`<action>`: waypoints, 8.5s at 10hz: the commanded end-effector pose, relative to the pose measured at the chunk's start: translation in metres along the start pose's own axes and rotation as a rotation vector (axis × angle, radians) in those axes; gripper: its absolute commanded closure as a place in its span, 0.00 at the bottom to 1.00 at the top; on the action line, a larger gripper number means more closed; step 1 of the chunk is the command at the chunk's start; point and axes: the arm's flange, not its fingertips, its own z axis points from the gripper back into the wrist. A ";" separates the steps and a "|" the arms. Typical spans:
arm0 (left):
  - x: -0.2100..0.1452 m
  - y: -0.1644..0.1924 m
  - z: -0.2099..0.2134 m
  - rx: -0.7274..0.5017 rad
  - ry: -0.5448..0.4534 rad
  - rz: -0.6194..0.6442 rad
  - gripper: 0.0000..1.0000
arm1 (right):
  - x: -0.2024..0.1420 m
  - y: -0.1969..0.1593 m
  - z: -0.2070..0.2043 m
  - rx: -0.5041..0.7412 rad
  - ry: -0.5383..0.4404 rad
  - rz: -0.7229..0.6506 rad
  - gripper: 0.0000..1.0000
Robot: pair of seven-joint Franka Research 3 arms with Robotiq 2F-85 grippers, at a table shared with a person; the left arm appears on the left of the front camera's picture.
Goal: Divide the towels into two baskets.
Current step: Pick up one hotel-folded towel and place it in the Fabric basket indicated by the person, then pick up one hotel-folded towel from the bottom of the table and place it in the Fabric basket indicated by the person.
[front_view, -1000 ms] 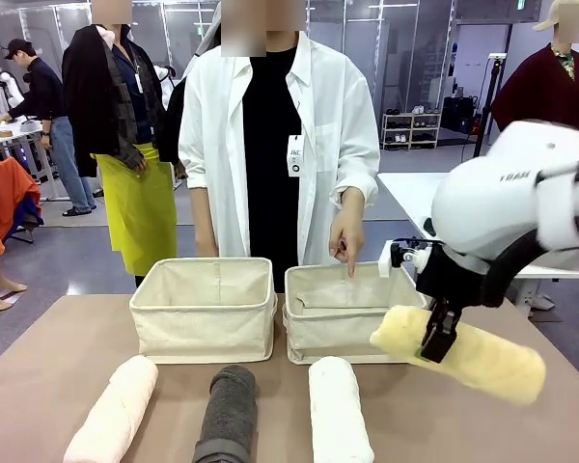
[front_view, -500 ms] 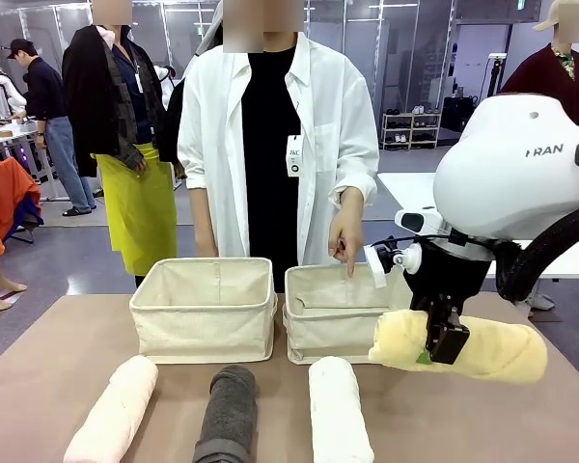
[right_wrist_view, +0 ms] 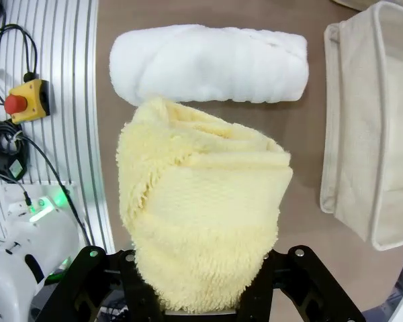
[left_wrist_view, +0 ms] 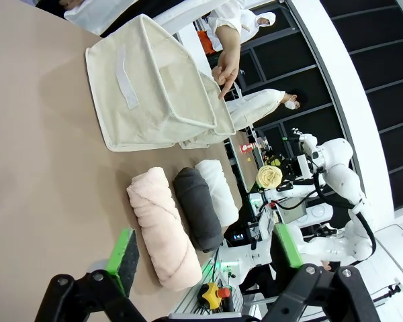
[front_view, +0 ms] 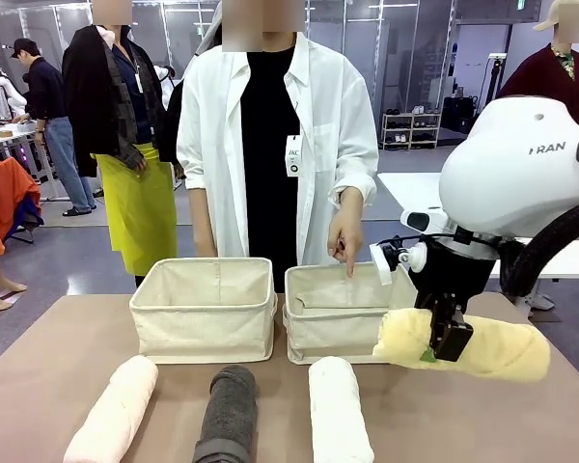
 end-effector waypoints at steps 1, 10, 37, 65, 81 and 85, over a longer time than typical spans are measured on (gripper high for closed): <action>-0.001 -0.002 0.003 0.001 -0.001 -0.007 0.00 | 0.023 -0.039 0.010 -0.025 0.037 0.144 0.69; -0.001 -0.002 0.003 0.001 -0.001 -0.007 0.00 | 0.131 -0.210 -0.024 0.009 0.110 0.185 0.69; -0.001 -0.002 0.003 0.001 -0.001 -0.007 0.00 | 0.109 -0.256 -0.051 0.000 0.093 0.111 0.05; -0.001 -0.002 0.003 0.001 -0.001 -0.007 0.00 | -0.422 -0.034 -0.048 0.740 -1.027 -0.926 0.05; -0.009 -0.134 -0.195 0.624 0.638 -0.203 0.00 | -0.422 -0.034 -0.048 0.740 -1.027 -0.926 0.05; -0.045 -0.124 -0.247 0.773 0.533 -0.176 0.00 | -0.422 -0.034 -0.048 0.740 -1.027 -0.926 0.05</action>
